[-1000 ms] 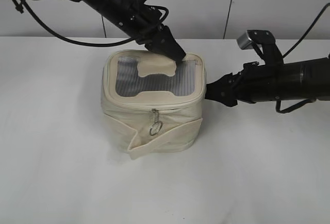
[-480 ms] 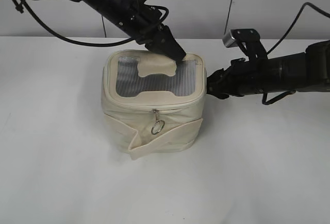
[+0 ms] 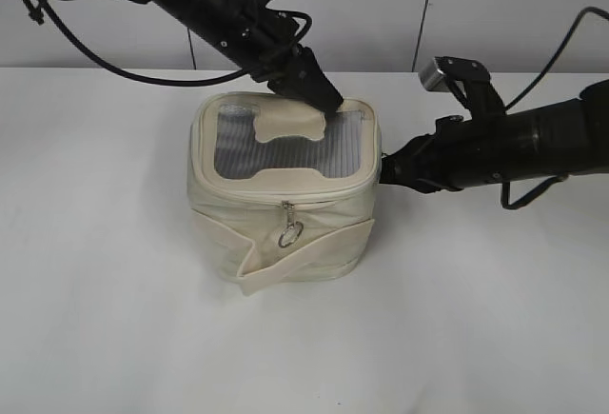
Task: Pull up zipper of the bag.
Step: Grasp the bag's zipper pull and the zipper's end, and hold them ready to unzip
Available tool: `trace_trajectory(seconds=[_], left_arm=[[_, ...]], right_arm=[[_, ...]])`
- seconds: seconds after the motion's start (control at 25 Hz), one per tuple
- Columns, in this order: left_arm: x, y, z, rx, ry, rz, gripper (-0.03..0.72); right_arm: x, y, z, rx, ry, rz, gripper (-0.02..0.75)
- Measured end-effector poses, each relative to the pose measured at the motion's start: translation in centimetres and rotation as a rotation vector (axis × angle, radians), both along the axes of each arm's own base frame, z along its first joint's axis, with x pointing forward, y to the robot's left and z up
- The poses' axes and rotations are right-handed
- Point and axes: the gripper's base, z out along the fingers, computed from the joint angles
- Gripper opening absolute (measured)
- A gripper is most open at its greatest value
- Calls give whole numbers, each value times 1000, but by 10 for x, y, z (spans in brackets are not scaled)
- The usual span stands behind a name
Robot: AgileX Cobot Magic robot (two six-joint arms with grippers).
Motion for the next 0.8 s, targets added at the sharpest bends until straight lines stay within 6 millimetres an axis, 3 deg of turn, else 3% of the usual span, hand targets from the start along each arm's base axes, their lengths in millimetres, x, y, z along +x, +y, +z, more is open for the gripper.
trace_trajectory(seconds=[0.28, 0.52, 0.68, 0.8], left_arm=[[-1, -2, 1, 12, 12, 29, 47], [0, -4, 2, 21, 52, 102, 47], [0, -9, 4, 30, 50, 161, 47], [-1, -16, 5, 32, 32, 178, 47]], right_arm=[[-50, -18, 23, -30, 3, -57, 8], [-87, -20, 33, 38, 39, -27, 8], [-101, -12, 36, 116, 83, 36, 8], [-109, 8, 37, 133, 95, 87, 8]])
